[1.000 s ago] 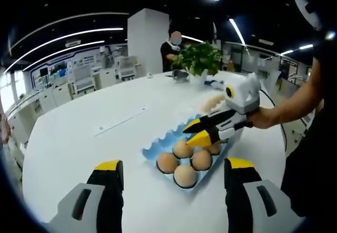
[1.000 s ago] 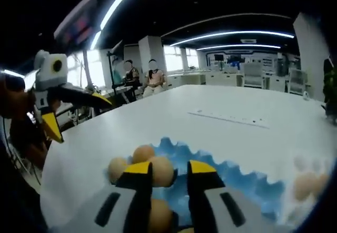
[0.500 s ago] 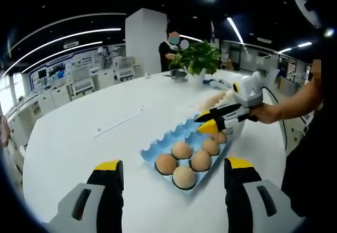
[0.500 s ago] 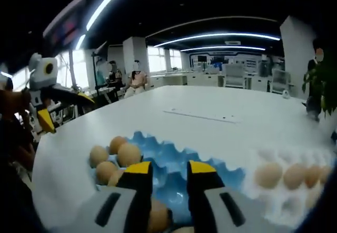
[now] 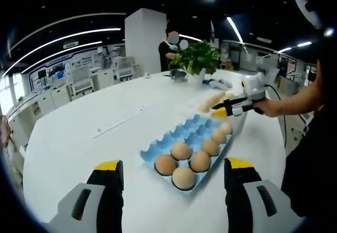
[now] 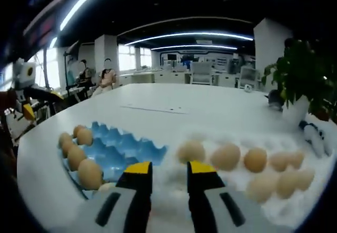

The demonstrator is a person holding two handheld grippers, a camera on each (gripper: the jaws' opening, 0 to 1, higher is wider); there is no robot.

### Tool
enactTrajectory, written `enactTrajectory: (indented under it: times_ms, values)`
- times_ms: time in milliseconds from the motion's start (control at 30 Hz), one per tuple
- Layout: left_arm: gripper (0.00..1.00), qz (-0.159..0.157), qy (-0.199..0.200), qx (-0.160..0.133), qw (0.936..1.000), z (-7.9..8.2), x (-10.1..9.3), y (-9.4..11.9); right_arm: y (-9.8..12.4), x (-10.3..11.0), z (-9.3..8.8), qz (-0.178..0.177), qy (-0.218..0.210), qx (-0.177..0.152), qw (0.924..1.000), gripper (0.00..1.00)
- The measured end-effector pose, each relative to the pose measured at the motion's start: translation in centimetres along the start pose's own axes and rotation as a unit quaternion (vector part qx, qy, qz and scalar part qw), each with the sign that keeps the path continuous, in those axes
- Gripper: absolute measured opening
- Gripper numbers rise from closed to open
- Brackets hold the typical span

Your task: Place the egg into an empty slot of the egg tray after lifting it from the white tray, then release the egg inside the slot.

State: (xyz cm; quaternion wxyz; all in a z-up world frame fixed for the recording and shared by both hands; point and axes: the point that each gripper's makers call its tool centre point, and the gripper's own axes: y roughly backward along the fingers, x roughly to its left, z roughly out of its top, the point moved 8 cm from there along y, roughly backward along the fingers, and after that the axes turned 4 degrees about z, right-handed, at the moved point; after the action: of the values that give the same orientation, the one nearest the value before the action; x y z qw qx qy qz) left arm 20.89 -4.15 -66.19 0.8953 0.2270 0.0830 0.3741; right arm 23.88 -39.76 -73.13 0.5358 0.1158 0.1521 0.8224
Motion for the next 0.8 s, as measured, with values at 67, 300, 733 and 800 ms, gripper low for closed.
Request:
enactTrajectory:
  times_ms: [67,300,733,800]
  values:
    - [0.8,0.001,0.0,0.0,1.0,0.0,0.0,0.0,0.5,-1.0,-0.1,-0.023,0.008,0.0,0.9997,0.26]
    - [0.79,-0.001,-0.001,0.002,1.0,0.0,-0.1,0.0,2.4,-4.1,0.1,-0.093,0.021,-0.008,0.9954,0.26]
    - [0.79,-0.002,-0.001,0.003,1.0,-0.1,0.1,0.0,3.1,-7.2,-2.1,-0.147,-0.024,0.024,0.9885,0.28]
    - [0.79,-0.001,-0.001,0.004,1.0,-0.2,0.2,0.0,3.1,-7.3,-2.2,-0.143,-0.041,0.013,0.9888,0.28]
